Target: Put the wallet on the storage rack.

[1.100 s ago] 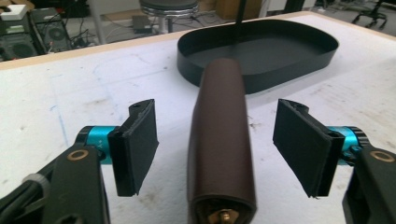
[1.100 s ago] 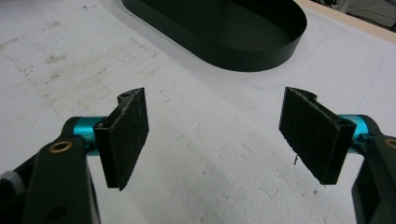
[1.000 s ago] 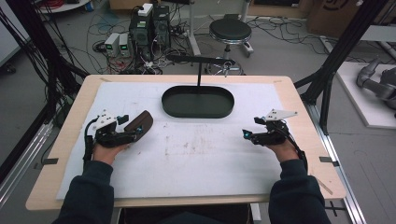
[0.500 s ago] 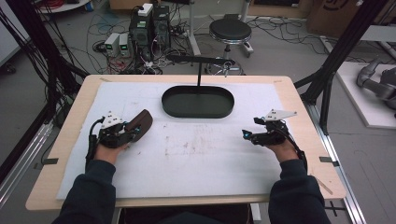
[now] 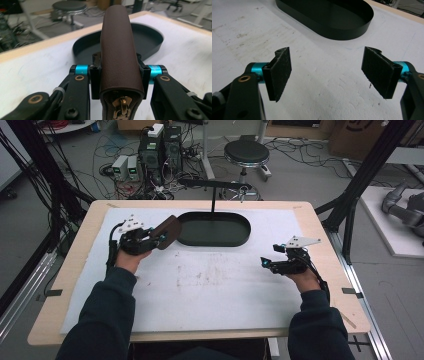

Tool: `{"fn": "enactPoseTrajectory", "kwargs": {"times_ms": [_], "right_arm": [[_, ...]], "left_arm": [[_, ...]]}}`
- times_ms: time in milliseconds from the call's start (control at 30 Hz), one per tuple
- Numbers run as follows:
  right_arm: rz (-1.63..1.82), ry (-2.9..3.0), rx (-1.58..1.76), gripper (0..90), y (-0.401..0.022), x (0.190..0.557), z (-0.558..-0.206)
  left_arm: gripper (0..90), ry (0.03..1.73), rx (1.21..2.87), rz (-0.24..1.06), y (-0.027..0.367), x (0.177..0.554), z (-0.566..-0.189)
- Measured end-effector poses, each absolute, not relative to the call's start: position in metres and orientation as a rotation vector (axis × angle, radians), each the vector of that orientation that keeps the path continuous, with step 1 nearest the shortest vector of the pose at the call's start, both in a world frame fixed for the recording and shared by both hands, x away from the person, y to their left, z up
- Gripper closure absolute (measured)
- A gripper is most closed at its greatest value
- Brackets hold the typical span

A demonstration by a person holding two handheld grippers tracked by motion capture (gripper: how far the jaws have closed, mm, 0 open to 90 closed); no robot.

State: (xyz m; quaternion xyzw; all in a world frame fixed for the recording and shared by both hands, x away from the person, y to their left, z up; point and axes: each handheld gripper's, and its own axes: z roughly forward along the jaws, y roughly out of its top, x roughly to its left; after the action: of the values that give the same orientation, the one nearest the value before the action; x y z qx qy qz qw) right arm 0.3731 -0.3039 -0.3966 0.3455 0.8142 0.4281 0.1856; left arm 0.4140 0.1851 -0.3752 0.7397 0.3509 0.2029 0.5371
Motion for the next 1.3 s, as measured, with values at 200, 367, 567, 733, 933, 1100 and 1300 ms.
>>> {"fn": "enactPoseTrajectory", "kwargs": {"times_ms": [200,367,567,733,933,1100,1300], "right_arm": [[1.219,2.283,0.975,24.4,-0.307,0.372,-0.395],[1.231,2.272,0.98,24.4,-0.309,0.371,-0.394],[1.237,2.262,0.98,24.4,-0.312,0.37,-0.393],[1.245,2.254,0.984,24.4,-0.313,0.37,-0.393],[1.25,2.258,0.986,24.4,-0.314,0.372,-0.394],[1.247,2.256,0.987,24.4,-0.315,0.372,-0.394],[1.246,2.254,0.985,24.4,-0.315,0.371,-0.394]], "left_arm": [[65.3,0.779,1.795,0.455,0.151,0.45,-0.363],[65.2,0.757,1.83,0.44,0.125,0.472,-0.362],[65.1,0.726,1.831,0.381,0.1,0.489,-0.368],[64.9,0.761,1.852,0.337,0.082,0.504,-0.384],[64.8,0.807,1.862,0.256,0.074,0.516,-0.405],[64.3,0.866,1.872,0.216,0.076,0.525,-0.416],[49.7,0.964,1.864,0.292,0.081,0.526,-0.414]]}}
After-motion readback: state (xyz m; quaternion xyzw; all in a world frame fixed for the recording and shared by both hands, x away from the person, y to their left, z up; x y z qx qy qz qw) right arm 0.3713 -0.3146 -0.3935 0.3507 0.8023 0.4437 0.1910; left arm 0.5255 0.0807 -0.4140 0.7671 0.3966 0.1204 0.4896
